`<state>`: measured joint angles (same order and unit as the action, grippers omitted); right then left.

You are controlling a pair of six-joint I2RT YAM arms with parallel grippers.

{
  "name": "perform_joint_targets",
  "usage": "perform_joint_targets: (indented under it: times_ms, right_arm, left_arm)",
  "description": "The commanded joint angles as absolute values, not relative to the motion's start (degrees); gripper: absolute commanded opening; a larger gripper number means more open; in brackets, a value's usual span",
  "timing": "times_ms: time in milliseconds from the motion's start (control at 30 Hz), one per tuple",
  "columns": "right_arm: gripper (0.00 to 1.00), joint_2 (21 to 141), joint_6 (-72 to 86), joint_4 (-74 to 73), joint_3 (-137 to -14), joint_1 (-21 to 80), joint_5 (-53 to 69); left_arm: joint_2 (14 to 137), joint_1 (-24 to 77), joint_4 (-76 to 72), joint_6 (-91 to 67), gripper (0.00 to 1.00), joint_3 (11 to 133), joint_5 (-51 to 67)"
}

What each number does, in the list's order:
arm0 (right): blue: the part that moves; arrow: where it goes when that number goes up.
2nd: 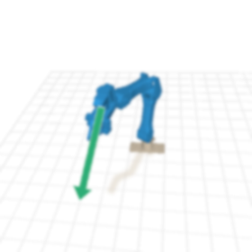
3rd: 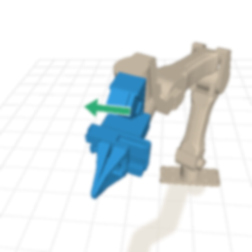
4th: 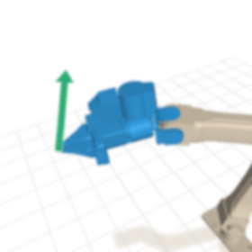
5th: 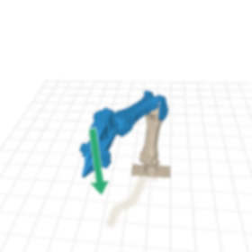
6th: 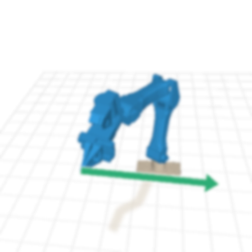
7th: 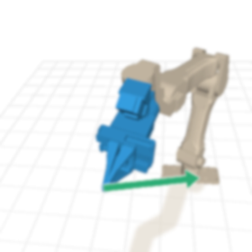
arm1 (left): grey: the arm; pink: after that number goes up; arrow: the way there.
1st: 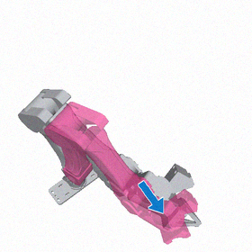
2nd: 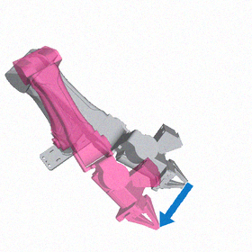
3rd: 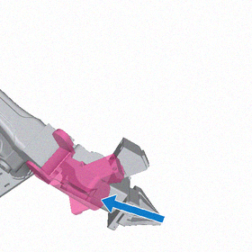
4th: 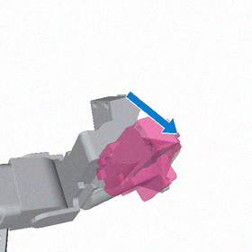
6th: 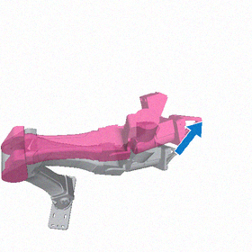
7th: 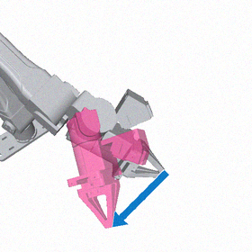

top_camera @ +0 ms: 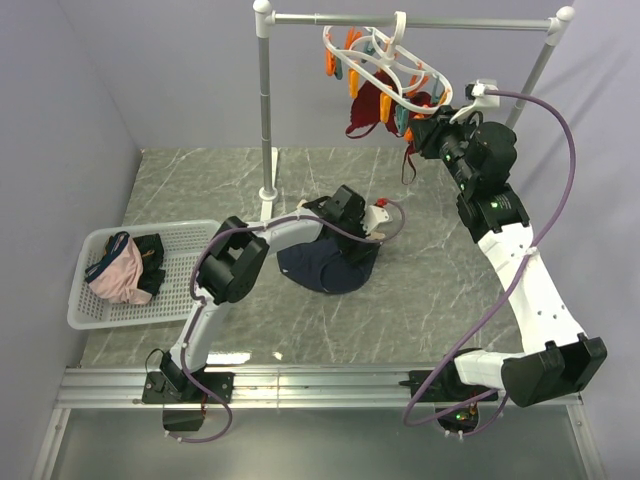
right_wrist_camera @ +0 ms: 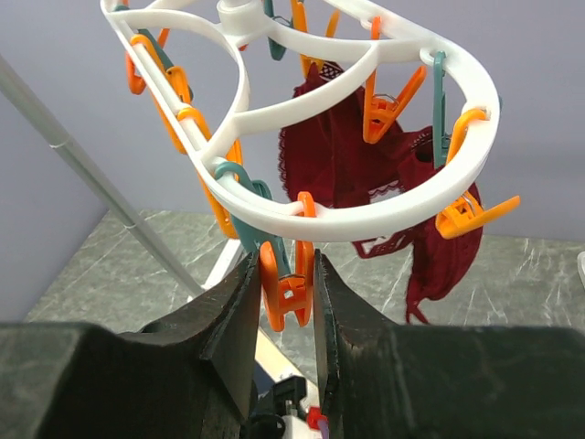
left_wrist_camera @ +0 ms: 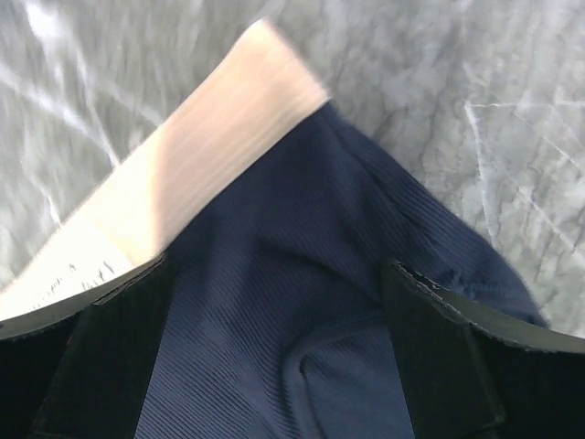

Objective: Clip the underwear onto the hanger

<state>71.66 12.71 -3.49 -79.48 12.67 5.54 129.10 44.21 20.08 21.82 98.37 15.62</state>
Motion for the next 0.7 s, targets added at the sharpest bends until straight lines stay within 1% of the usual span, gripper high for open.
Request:
perform_joint_targets:
  times_ms: [0, 33, 133, 267, 433, 667]
  right_arm:
    - [0.00, 72.16, 12.74, -2.72, -82.09, 12.92, 5.62]
    - [0.00, 72.33, 12.66, -2.72, -82.18, 12.92, 5.54]
    - [0.00, 72.33, 12.83, -2.81, -82.35, 13.01, 5.45]
    - [0.00, 72.51, 13.53, -2.99, -82.27, 13.01, 5.45]
    - [0.00, 72.33, 13.62, -3.25, -82.00, 12.92, 5.54]
    - [0.00, 71.54, 13.01, -3.34, -81.65, 13.01, 5.45]
  left_arm:
    - [125.43, 45.17, 24.63, 9.97, 0.99, 98.88, 8.21]
    - [124.38, 45.78, 24.09, 3.58, 0.99, 98.01, 6.26]
    - [124.97, 48.24, 25.74, -7.34, 0.99, 98.96, 0.29]
    - [127.88, 50.18, 27.86, -16.42, 0.99, 102.04, -2.98]
    - [130.34, 50.62, 25.49, -20.30, 0.99, 105.28, -3.34]
    - [131.66, 51.76, 26.72, -17.49, 0.99, 108.81, -6.32]
